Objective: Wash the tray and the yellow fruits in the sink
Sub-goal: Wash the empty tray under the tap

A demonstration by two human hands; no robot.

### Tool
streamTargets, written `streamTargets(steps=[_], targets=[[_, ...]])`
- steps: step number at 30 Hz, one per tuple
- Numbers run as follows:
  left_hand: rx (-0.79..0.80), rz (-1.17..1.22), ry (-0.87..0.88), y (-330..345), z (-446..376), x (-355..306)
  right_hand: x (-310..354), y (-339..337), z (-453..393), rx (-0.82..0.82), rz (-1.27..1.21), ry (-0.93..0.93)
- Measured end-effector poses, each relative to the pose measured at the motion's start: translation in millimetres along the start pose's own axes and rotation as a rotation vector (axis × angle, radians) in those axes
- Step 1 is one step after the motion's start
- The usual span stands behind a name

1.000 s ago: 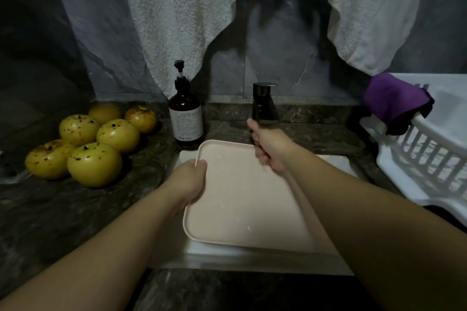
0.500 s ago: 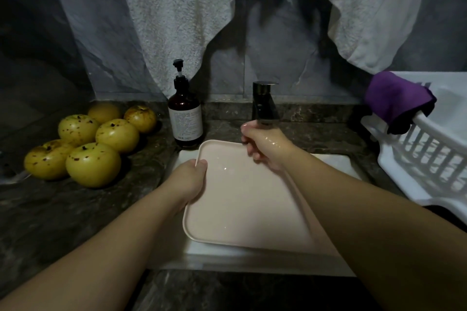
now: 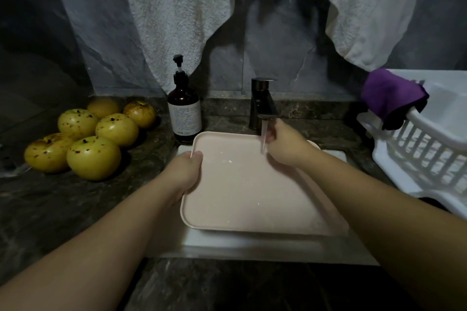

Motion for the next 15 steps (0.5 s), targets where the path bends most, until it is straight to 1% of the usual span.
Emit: streamTargets(steps=[1, 3, 5, 8, 11, 13, 15], targets=[[0.0, 0.006, 0.0, -1, 0, 0, -10, -3, 6, -0.009, 0.034, 0.022], [0.002, -0.006, -0.003, -1, 0, -1, -34, -11, 20, -0.062, 0.115, 0.125], [-0.003, -0.008, -0.012, 0, 0, -1, -56, -20, 34, -0.117, 0.107, 0.242], [-0.006, -0.003, -0.019, 2, 0, -2, -80, -26, 51, -0.056, 0.038, 0.408], [-0.001, -0.028, -0.033, 0, -2, 1, -85, -25, 61, 0.056, -0.125, 0.571], [-0.001, -0.023, -0.055, 0, -3, 2, -87, -27, 62, 0.085, -0.163, 0.591], [-0.012, 0.011, -0.12, 2, -4, 3, -91, -33, 62, 0.072, -0.162, 0.535]])
Point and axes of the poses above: each hand's wrist, its own z-axis away from the middle knuckle, its own y-axis out of the palm, x = y × z, the point moved 2 cm from there along -z, towards the middle knuckle, and after that the axes turned 4 degrees about z, right-handed, at the moved point
